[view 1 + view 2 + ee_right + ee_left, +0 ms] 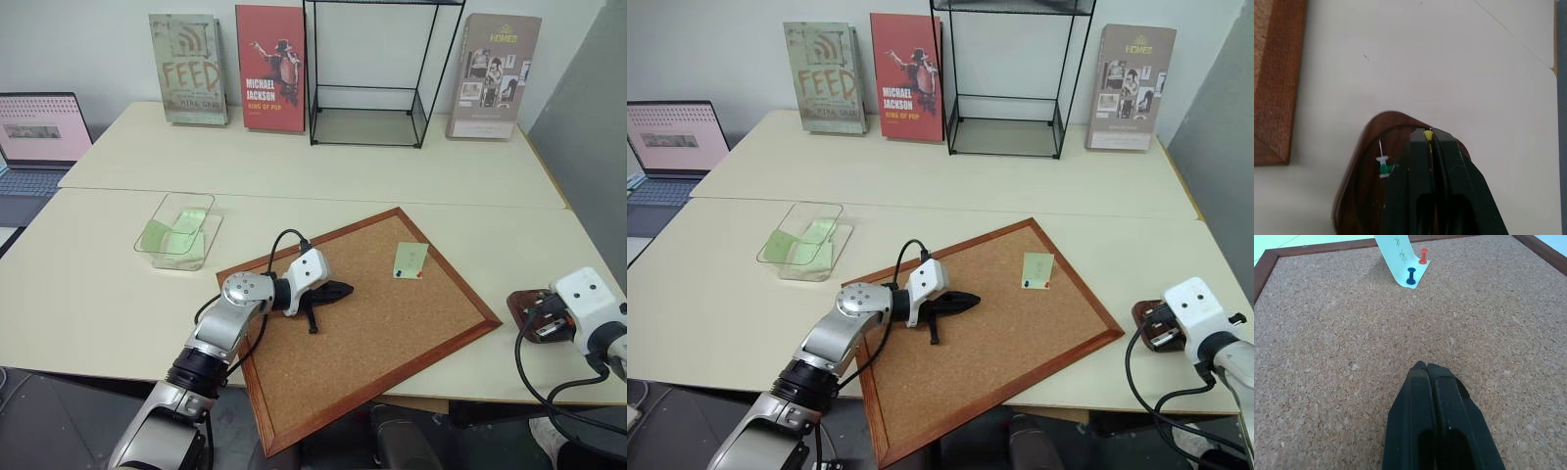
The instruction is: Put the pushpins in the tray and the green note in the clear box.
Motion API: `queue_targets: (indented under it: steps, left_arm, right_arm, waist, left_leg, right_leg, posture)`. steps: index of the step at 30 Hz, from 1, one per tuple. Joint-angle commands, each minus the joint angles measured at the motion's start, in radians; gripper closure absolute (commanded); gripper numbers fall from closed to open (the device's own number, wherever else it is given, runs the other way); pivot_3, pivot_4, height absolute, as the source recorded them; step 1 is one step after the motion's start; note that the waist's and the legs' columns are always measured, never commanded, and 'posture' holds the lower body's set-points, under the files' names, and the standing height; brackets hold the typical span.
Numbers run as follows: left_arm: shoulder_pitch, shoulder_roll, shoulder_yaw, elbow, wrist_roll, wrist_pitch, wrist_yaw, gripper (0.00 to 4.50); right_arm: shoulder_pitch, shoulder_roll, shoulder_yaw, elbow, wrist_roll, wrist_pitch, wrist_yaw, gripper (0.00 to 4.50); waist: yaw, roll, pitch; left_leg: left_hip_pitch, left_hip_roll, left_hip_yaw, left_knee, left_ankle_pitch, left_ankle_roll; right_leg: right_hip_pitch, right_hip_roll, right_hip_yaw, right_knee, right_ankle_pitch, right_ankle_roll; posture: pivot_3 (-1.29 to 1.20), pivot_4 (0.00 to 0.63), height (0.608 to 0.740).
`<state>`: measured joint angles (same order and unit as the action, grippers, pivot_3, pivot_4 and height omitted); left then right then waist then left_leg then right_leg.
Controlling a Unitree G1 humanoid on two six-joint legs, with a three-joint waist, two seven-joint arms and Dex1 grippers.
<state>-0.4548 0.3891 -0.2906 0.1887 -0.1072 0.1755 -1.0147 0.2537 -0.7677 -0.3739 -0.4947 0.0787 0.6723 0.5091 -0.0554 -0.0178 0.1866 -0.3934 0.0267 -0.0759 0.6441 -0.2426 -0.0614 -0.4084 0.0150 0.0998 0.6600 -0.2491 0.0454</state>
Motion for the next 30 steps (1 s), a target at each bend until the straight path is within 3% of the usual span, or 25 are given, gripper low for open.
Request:
queue_targets:
  steps: [1, 15, 30]
  left_arm:
    - [0.024, -0.001, -0.036, -0.022, 0.014, 0.014, -0.012, 4.5]
    - [0.039, -0.013, -0.047, -0.047, 0.012, 0.028, -0.006, 4.5]
    - [0.031, -0.017, -0.045, -0.03, 0.014, 0.019, -0.008, 4.5]
  right_arm:
    - [0.025, -0.016, -0.044, -0.005, -0.015, -0.014, 0.011, 4.45]
    - [0.042, -0.029, -0.072, 0.032, -0.001, -0.02, 0.043, 1.68]
    - [0.036, -0.017, -0.163, 0.008, 0.153, 0.083, 0.135, 1.68]
  waist:
    - [0.0, 0.0, 0.0]
    - [0.0, 0.0, 0.0]
    - [0.002, 0.0, 0.0]
  left_leg:
    - [0.0, 0.0, 0.0, 0.0, 0.0, 0.0]
    - [0.0, 0.0, 0.0, 0.0, 0.0, 0.0]
    - [0.0, 0.0, 0.0, 0.0, 0.0, 0.0]
  right_leg:
    - [0.0, 0.0, 0.0, 0.0, 0.0, 0.0]
    - [0.0, 0.0, 0.0, -0.001, 0.0, 0.0]
    - [0.0, 0.0, 0.0, -0.001, 0.0, 0.0]
  posture:
    - [0.0, 0.15, 0.74]
    - [0.0, 0.15, 0.74]
    - [0.0, 0.15, 0.74]
